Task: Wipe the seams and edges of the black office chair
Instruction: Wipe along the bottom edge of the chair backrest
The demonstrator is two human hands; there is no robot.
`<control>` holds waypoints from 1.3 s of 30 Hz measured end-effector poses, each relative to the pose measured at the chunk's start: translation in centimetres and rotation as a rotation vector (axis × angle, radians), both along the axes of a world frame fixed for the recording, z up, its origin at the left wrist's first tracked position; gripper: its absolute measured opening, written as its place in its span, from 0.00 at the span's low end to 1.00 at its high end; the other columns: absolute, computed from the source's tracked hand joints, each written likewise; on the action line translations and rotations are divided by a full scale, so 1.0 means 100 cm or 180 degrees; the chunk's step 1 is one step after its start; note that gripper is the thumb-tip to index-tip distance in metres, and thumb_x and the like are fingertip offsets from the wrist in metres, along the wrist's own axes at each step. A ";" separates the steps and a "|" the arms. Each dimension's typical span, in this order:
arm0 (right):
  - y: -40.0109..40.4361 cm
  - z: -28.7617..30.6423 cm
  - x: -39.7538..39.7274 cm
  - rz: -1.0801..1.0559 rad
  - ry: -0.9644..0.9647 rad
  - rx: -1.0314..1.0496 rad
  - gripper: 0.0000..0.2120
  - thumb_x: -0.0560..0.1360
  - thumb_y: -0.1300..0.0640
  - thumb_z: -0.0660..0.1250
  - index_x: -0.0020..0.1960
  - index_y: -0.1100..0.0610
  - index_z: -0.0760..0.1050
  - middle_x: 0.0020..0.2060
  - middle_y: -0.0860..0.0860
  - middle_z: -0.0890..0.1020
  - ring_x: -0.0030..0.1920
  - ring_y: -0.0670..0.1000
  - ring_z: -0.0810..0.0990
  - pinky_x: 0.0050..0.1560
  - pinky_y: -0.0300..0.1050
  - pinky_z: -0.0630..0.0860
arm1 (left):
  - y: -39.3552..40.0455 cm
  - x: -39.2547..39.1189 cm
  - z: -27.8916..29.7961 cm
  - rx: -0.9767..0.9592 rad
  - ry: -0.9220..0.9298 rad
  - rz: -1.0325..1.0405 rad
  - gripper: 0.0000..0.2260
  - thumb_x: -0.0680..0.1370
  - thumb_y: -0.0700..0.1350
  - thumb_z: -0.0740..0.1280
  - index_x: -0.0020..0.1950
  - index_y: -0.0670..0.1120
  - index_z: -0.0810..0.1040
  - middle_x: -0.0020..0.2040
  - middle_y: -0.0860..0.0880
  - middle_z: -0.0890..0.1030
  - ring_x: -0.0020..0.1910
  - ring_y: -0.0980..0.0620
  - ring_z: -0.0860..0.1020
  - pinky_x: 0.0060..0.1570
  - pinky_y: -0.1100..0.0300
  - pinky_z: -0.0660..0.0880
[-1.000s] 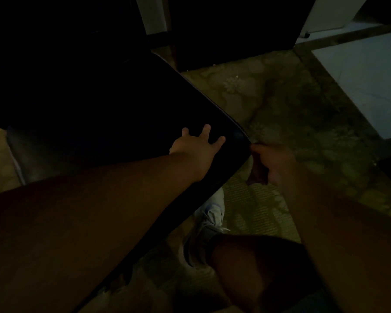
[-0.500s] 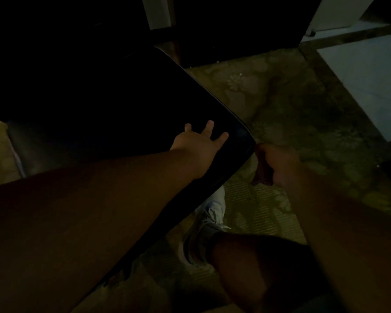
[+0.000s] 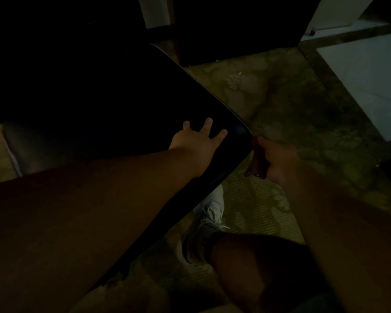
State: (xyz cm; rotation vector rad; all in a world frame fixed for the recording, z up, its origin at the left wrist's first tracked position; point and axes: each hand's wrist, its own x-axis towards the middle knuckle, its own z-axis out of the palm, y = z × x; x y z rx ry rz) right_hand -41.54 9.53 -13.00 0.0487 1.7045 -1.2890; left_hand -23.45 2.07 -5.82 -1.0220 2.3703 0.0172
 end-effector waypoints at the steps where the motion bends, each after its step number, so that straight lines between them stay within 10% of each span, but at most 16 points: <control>1: 0.001 -0.001 0.001 0.0005 0.0047 0.0037 0.16 0.76 0.54 0.71 0.62 0.59 0.79 0.55 0.58 0.82 0.53 0.58 0.81 0.56 0.57 0.79 | 0.000 0.001 0.000 -0.0012 -0.0018 -0.0012 0.52 0.76 0.46 0.75 0.80 0.60 0.34 0.82 0.47 0.34 0.78 0.27 0.47 0.61 0.41 0.74; 16: 0.001 0.009 0.004 0.0120 0.0029 0.0074 0.14 0.72 0.55 0.74 0.55 0.59 0.82 0.49 0.58 0.84 0.49 0.60 0.84 0.51 0.64 0.80 | 0.002 -0.003 -0.002 -0.0025 -0.0086 -0.0001 0.52 0.77 0.42 0.73 0.80 0.60 0.32 0.82 0.47 0.33 0.79 0.27 0.47 0.56 0.42 0.77; 21: 0.009 -0.010 -0.001 0.0406 0.0174 0.0228 0.27 0.60 0.48 0.77 0.56 0.59 0.81 0.54 0.59 0.82 0.53 0.60 0.81 0.58 0.61 0.78 | 0.001 -0.003 -0.006 0.0002 -0.0113 0.0068 0.53 0.76 0.43 0.73 0.79 0.61 0.32 0.81 0.48 0.32 0.78 0.27 0.46 0.58 0.39 0.77; 25: 0.008 0.007 0.006 0.0370 0.0157 0.0117 0.10 0.73 0.57 0.74 0.52 0.59 0.81 0.51 0.59 0.83 0.52 0.59 0.82 0.56 0.60 0.79 | 0.000 -0.003 -0.005 0.0000 -0.0103 0.0056 0.53 0.76 0.43 0.74 0.79 0.61 0.32 0.81 0.48 0.33 0.79 0.27 0.46 0.59 0.40 0.77; 39: 0.009 0.000 0.004 0.0508 0.0259 0.0135 0.09 0.72 0.57 0.75 0.51 0.58 0.81 0.52 0.59 0.83 0.53 0.59 0.82 0.57 0.58 0.79 | 0.000 0.002 -0.001 0.0001 -0.0031 -0.0031 0.53 0.75 0.46 0.75 0.80 0.62 0.34 0.82 0.50 0.34 0.79 0.30 0.47 0.59 0.42 0.76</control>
